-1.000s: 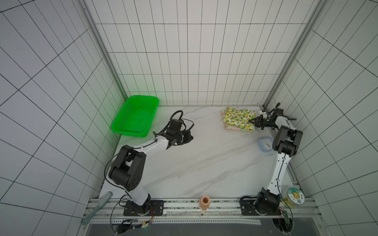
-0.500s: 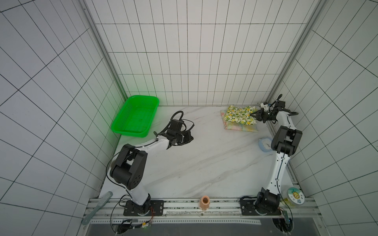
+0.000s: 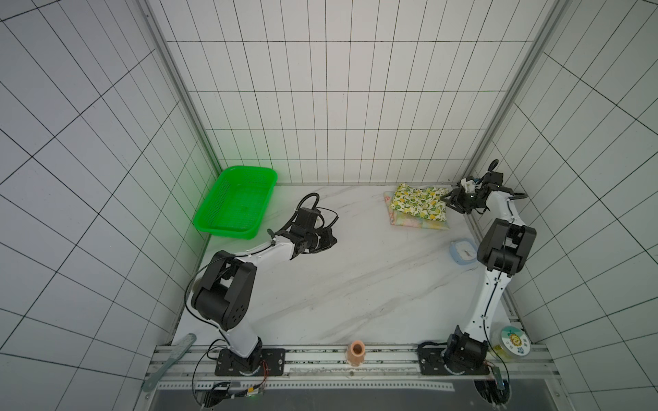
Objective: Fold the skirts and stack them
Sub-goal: 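Lower the lemon-print skirt onto the floral skirt and open the right gripper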
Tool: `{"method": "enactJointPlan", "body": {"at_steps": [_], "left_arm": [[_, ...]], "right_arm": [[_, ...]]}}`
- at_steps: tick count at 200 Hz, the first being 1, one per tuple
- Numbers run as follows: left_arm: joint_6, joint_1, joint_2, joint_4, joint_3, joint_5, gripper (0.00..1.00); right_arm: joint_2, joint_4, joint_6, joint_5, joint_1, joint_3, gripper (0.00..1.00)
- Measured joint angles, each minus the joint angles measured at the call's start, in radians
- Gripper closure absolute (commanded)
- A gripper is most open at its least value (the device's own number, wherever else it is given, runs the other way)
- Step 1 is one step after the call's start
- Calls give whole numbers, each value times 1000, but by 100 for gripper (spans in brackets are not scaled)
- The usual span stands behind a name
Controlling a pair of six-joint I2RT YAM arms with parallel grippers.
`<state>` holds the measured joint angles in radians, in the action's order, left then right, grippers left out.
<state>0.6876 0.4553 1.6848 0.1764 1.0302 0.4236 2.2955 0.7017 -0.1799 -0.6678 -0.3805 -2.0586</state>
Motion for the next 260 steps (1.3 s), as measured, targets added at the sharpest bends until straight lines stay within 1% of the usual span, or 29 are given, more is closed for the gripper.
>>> {"method": "enactJointPlan", "body": {"at_steps": [25,39,51,66,85,124,151,172,192,223,237,260], "left_arm": [[-5,0,-2,0,0,0,100],[-8,0,-4,0,0,0,100],[-12,0,-6,0,0,0,100],[-16,-2,-13,0,-1,0,100],[-23,-7,-26,-1,-8,0,100],[-35,-31,-37,-2,-23,4,100],[-43,-47,-39,-2,-32,13,100],[-49,-55,-39,-3,-34,23,100],[-52,-60,-39,-12,-36,32,100],[-53,-69,-39,-24,-52,47,100],[-56,-75,-39,-24,-59,50,100],[-58,-86,-39,-27,-71,57,100]], "right_arm": [[-189,-98,-15,55,8,170,53],[-252,-146,-18,77,21,231,53],[-275,-176,-18,92,43,261,54],[-268,-203,-17,109,90,275,55],[-223,-240,-18,118,172,274,56],[-64,-283,-29,128,317,265,53],[4,-297,-42,200,375,264,52],[-4,-339,-53,272,406,264,51],[-29,-401,-64,368,434,269,50],[-139,-525,-80,495,487,361,47],[-178,-565,-89,526,503,383,46],[-184,-614,-93,558,523,382,44]]}}
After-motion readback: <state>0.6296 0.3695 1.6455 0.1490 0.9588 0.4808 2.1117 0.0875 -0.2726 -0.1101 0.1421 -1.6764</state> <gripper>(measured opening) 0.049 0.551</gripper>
